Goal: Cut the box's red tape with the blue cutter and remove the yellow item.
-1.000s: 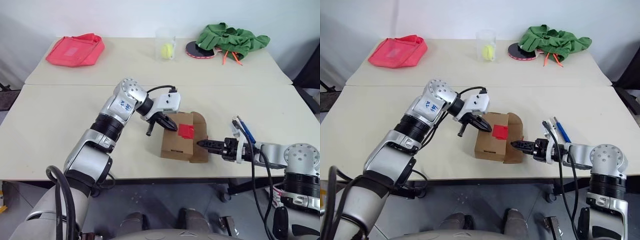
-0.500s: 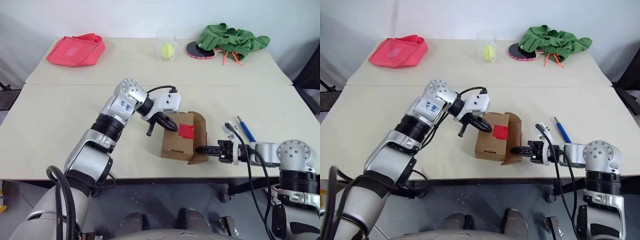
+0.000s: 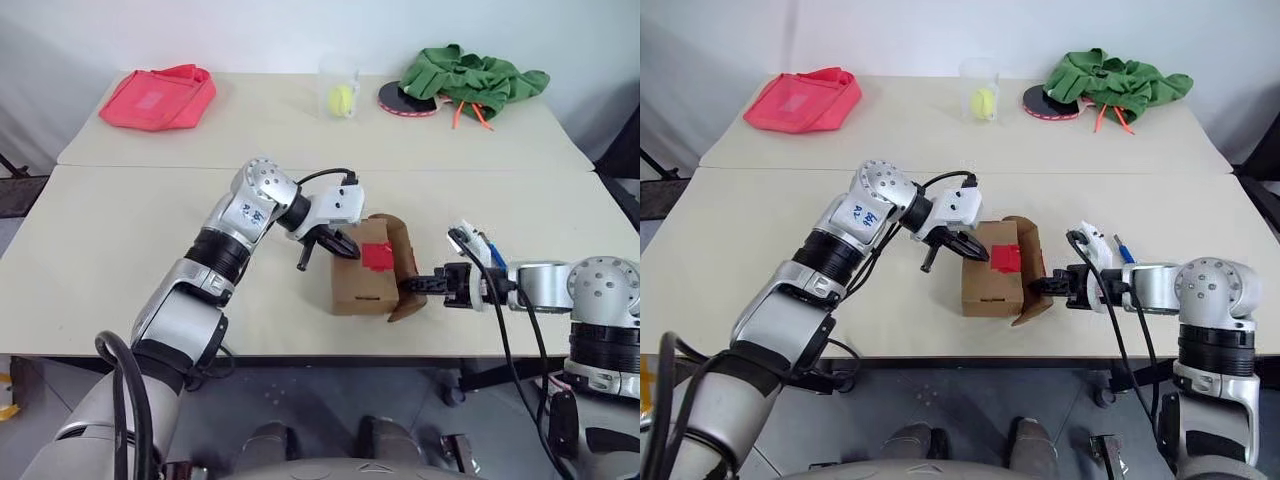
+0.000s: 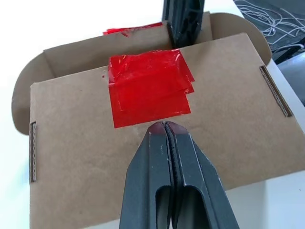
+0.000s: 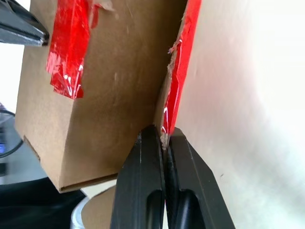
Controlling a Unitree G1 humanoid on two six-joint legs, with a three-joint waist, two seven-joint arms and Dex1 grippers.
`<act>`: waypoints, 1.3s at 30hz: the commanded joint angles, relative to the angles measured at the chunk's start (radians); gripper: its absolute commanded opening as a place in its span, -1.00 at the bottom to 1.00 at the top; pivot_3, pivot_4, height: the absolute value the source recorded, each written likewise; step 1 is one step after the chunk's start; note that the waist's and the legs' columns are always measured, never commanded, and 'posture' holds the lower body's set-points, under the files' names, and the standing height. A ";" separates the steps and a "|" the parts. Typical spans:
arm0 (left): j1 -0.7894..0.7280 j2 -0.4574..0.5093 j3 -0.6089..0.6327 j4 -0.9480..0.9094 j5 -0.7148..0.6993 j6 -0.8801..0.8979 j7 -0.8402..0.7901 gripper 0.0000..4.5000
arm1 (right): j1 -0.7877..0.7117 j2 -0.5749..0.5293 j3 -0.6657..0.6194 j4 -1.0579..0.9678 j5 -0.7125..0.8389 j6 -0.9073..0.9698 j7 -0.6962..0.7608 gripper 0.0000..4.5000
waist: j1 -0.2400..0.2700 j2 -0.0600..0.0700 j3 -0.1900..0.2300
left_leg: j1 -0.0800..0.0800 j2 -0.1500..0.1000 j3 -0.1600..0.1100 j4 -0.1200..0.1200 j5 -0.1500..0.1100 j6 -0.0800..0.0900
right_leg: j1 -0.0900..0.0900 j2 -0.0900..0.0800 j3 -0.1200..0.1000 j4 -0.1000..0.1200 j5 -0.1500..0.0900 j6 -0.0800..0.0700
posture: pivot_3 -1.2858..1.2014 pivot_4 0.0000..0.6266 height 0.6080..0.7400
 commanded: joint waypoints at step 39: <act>0.108 0.033 0.039 -0.031 0.006 0.125 0.147 -1.00 | -0.216 -0.388 0.400 -0.283 0.956 -0.325 -0.641 -0.99 | 0.026 0.000 0.001 | -0.006 -0.001 -0.003 0.001 0.002 0.006 | 0.002 -0.007 -0.007 -0.007 0.003 0.003 | 0.03 -0.52 1.00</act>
